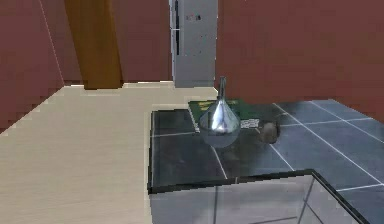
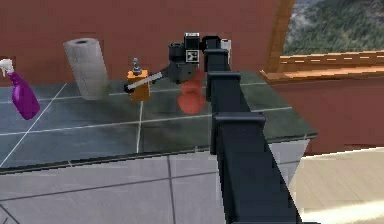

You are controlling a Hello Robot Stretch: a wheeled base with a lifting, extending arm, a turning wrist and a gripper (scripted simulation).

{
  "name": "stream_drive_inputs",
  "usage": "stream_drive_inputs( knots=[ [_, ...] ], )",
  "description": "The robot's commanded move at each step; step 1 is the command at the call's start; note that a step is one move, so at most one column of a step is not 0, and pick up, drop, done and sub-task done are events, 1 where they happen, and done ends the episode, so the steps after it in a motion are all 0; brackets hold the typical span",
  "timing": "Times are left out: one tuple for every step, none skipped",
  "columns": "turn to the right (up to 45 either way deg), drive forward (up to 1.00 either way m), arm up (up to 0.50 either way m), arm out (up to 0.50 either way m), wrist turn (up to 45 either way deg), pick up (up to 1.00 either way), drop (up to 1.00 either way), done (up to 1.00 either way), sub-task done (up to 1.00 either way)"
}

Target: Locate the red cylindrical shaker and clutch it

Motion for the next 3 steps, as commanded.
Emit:
stream_drive_inputs(
  knots=[
    [0.0, 0.00, 0.00, 0.00, 45.0, 0.00, 0.00, 0.00, 0.00],
    [0.0, 0.00, 0.00, 0.00, 9.0, 0.00, 0.00, 0.00, 0.00],
    [0.0, 0.00, 0.00, 0.00, 0.0, 1.00, 0.00, 0.00, 0.00]
  ],
)
